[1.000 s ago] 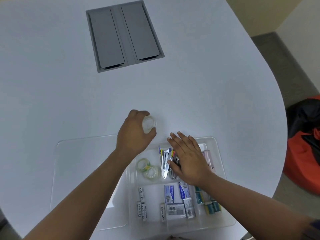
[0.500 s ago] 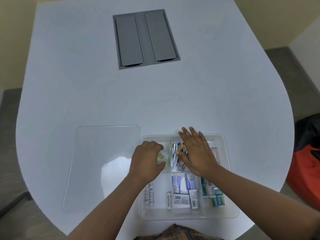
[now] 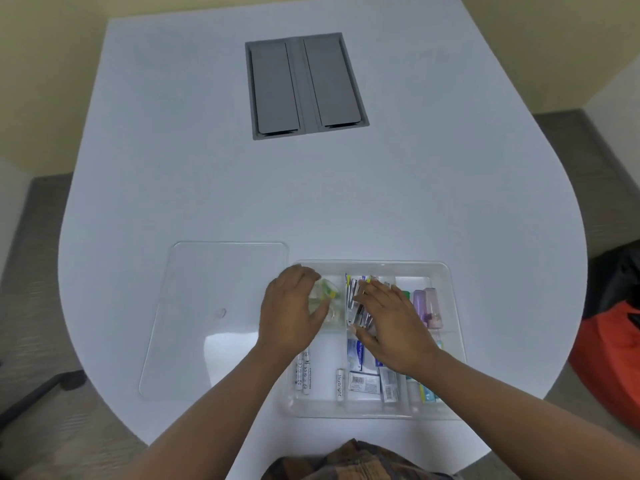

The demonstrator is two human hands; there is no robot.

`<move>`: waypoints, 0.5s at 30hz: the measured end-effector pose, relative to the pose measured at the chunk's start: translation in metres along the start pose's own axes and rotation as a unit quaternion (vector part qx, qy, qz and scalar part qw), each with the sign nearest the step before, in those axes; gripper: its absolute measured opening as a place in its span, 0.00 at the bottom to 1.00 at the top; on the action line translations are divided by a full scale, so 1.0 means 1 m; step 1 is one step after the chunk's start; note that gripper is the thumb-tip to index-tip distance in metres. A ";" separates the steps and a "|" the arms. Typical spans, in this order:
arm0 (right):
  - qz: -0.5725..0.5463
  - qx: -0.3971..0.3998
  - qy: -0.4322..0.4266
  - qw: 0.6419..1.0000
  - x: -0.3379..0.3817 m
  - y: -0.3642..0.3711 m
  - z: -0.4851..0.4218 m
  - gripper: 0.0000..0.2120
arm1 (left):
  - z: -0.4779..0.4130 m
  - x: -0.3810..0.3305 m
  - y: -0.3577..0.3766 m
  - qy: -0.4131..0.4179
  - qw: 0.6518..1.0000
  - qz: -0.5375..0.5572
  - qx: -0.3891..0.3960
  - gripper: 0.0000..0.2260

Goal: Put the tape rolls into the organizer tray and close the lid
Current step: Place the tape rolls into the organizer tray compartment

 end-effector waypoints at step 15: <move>-0.031 -0.011 -0.037 0.999 0.026 -0.011 -0.008 0.13 | 0.087 0.097 0.042 -0.199 0.969 -0.066 0.131 0.48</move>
Point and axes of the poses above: each hand's wrist, its own z-axis away from the middle knuckle, its own y-axis out of the palm, x = y × z, the point moved 4 cm from there along -z, towards the middle knuckle, and after that the axes turned 9 degrees about -z, right-handed, at the moved point
